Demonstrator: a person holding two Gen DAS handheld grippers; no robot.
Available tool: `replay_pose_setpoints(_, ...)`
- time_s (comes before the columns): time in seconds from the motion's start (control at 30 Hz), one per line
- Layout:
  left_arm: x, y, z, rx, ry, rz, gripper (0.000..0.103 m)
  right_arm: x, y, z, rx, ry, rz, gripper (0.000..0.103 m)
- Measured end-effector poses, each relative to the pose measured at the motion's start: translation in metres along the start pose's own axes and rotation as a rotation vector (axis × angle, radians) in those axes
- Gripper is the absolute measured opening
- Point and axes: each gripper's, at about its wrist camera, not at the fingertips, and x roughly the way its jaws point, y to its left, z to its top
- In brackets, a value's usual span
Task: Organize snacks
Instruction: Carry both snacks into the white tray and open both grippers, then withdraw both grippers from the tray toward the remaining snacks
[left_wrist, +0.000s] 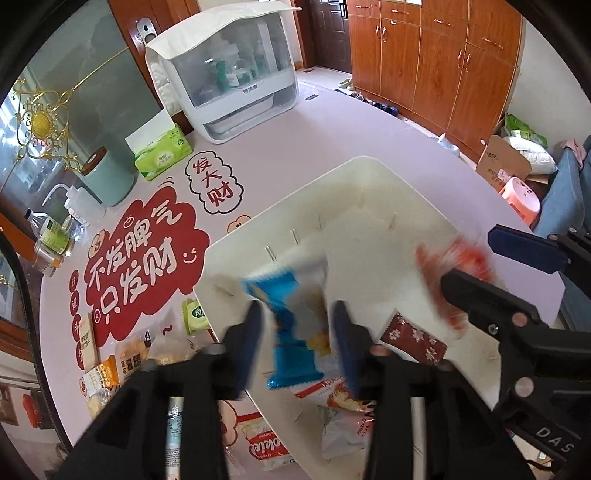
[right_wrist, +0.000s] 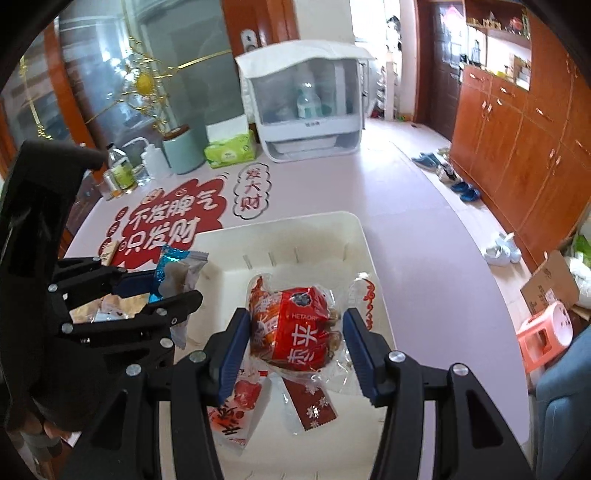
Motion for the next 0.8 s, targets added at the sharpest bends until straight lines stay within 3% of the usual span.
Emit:
replay_pose_setpoints(0.07,-0.002,0.004,-0.001,-0.013,-0.012,0.026,0.080,-0.001,-0.002,0.000,0.017,-0.006,-0.007,0.053)
replay_pose_setpoints(0.13,-0.004,0.009,-0.003,-0.034,-0.021,0.019,0.089,-0.004,-0.004,0.000,0.023,-0.010,-0.005,0.054)
replay_pose_setpoints(0.8,-0.043,0.026,-0.064,-0.077,-0.025,0.017,0.090,-0.030,0.012,-0.042,0.056,0.024,0.047,0.054)
